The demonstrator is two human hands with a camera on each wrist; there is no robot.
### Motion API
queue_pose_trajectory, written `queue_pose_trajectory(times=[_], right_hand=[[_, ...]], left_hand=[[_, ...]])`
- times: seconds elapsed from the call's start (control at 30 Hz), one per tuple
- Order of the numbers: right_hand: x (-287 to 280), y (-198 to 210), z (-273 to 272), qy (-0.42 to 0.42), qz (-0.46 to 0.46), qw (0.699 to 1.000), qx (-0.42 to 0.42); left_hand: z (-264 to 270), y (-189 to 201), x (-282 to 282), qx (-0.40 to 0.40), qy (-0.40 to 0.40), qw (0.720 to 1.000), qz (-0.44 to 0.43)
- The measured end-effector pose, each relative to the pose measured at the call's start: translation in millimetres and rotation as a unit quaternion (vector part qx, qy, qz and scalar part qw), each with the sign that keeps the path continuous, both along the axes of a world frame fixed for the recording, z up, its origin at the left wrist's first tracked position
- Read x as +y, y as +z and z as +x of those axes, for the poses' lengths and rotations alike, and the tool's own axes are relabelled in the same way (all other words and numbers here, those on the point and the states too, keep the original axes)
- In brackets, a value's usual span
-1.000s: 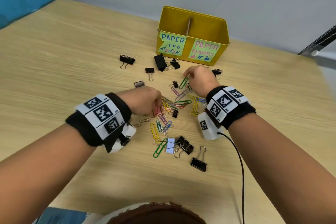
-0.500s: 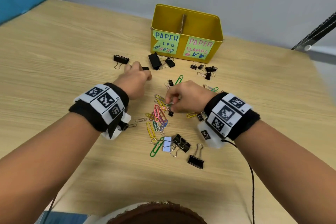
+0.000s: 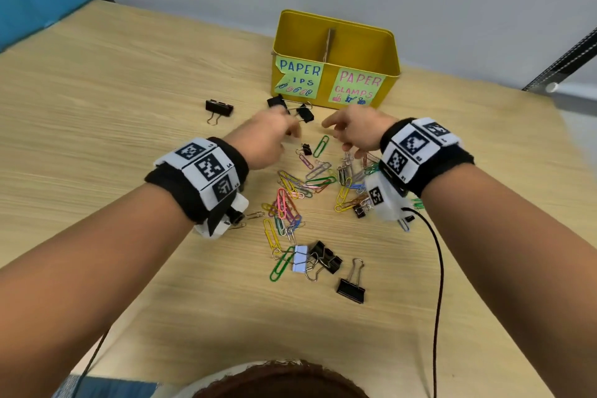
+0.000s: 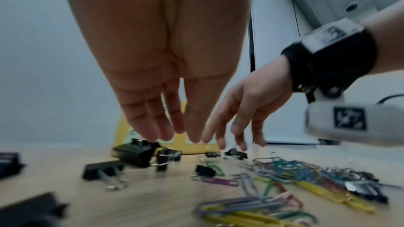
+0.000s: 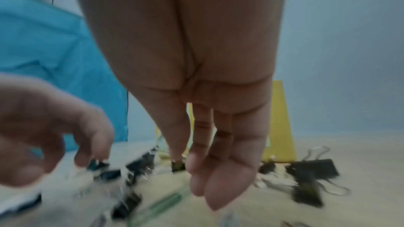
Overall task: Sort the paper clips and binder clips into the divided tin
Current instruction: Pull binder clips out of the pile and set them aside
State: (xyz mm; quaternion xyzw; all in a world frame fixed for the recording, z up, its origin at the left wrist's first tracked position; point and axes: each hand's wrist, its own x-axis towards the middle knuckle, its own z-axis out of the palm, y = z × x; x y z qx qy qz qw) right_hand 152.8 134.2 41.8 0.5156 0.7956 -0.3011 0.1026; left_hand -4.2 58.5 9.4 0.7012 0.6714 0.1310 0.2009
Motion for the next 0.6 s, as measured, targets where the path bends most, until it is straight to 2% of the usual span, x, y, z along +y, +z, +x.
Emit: queue_pose_trajectory(times=[0.07, 0.13, 0.23, 0.3, 0.37, 0.43, 0.5, 0.6], right_hand=[[-1, -5, 0, 0.065, 0.035, 0.995, -0.065], [-4, -9, 1, 0.098, 0.042, 0.99, -0.096], [0, -8, 13, 0.087, -0.039, 0.991, -0.091], [5, -3, 27, 0.039, -0.045, 0.997, -0.055], [10, -1, 41, 0.0, 0.021, 0.999, -0.049], [9, -7, 49, 0.003, 0.062, 0.991, -0.115], [-2, -15, 47, 0.029, 0.048, 0.989, -0.139], [-17, -18, 42, 0.074, -0.016, 0.995, -0.071]], left_hand=[[15, -3, 5, 0.024, -0.092, 0.993, -0.064], [20, -11, 10, 0.084, -0.134, 0.98, -0.122], [16, -15, 13, 0.134, -0.102, 0.976, -0.139], [11, -13, 12, 0.15, -0.076, 0.979, -0.117], [11, -8, 11, 0.126, -0.049, 0.988, -0.07], [18, -2, 12, 0.074, -0.041, 0.996, -0.041], [29, 2, 13, 0.037, -0.063, 0.995, -0.073], [39, 0, 12, 0.05, -0.121, 0.979, -0.158]])
